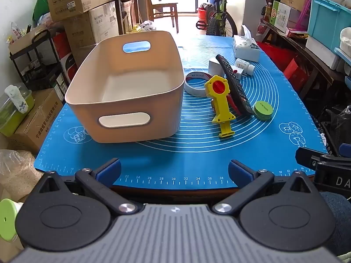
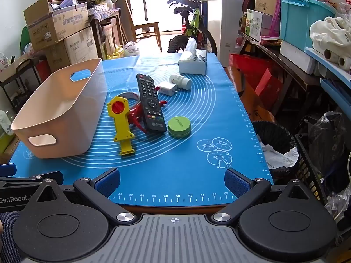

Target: Organize rigid objects

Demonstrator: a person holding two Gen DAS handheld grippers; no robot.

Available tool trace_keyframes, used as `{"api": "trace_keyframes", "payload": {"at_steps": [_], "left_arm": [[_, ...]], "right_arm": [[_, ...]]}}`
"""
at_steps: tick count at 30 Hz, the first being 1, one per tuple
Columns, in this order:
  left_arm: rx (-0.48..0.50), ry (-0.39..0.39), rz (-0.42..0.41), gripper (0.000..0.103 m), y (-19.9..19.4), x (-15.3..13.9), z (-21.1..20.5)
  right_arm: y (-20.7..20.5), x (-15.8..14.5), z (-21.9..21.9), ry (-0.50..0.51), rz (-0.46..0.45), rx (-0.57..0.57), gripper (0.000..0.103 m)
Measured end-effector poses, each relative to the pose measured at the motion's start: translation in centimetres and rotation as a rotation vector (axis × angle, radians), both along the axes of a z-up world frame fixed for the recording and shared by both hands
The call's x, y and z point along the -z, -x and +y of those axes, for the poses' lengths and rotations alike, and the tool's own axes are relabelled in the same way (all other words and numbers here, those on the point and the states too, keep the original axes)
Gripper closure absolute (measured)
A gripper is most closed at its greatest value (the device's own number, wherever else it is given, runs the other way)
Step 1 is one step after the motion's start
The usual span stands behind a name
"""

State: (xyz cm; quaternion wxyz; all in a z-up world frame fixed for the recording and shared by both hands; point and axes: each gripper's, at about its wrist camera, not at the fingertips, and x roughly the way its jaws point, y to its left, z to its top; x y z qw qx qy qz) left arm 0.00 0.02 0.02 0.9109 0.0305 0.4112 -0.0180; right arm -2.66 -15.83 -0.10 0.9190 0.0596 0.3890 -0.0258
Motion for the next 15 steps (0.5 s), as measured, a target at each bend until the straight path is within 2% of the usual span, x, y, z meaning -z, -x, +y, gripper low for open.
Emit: {"api": "trace_keyframes", "payload": {"at_steps": [15], "left_arm": [[-0.003, -0.003, 0.004, 0.001, -0.01, 0.03, 0.08]], "right_arm": [[-0.06, 0.06, -0.03, 0.003, 0.0, 0.0, 0.003]]}}
